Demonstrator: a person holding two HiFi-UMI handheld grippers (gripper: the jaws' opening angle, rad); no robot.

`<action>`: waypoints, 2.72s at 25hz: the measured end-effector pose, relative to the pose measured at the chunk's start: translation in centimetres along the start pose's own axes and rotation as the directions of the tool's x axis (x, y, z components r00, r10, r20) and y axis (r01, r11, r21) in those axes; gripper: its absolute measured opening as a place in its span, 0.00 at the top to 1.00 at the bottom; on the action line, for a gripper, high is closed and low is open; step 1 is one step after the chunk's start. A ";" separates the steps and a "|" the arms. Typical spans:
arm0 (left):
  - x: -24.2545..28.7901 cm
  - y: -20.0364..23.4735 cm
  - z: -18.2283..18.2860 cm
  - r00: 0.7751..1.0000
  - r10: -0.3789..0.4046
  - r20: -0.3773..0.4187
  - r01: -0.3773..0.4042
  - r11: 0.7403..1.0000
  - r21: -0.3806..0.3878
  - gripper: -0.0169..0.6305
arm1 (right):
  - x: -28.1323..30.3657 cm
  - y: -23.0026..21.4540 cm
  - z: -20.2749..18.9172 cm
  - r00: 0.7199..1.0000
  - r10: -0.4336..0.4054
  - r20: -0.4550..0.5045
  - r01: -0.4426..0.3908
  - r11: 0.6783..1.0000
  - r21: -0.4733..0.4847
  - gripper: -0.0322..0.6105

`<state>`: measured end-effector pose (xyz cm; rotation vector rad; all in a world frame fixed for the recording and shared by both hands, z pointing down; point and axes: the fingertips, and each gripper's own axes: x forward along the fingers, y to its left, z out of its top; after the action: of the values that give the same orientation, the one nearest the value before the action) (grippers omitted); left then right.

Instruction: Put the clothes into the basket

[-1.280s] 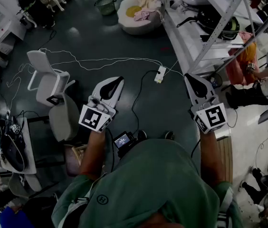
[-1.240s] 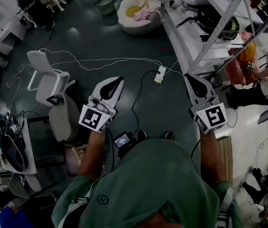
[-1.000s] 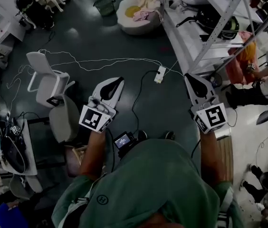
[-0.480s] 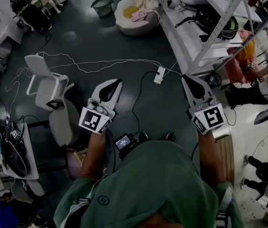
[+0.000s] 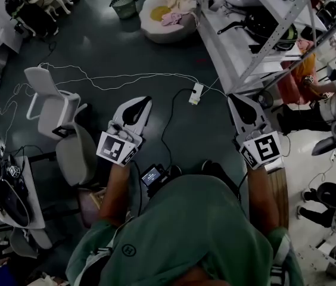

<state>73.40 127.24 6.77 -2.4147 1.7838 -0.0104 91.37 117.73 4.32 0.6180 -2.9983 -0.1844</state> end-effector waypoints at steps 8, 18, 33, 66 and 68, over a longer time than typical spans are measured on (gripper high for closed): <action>2.8 3.2 -2.3 0.998 0.059 -0.033 -0.061 0.997 -0.056 0.97 | 4.5 -4.6 -1.6 0.999 0.020 -0.027 -0.020 1.000 0.002 0.94; 13.0 7.0 -2.7 0.992 0.116 -0.047 -0.118 0.993 -0.028 0.97 | 10.5 -13.9 -2.9 0.995 0.099 -0.012 -0.098 0.994 0.037 0.94; 20.8 16.4 -3.8 0.977 0.202 -0.070 -0.203 0.979 0.001 0.97 | 21.8 -20.7 -4.8 0.982 0.188 -0.002 -0.187 0.980 0.063 0.94; 35.7 57.8 -15.2 0.987 0.066 -0.144 -0.074 0.996 -0.050 0.97 | 64.9 -32.4 -9.6 0.997 0.055 -0.047 -0.050 0.993 0.105 0.94; 38.1 60.3 -15.4 0.986 0.082 -0.145 -0.089 0.995 -0.040 0.97 | 67.8 -34.3 -10.4 0.997 0.068 -0.045 -0.063 0.992 0.107 0.94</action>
<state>26.01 71.93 12.11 -2.4220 1.9685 -0.1384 43.62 58.37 13.33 0.5243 -2.9915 -0.0070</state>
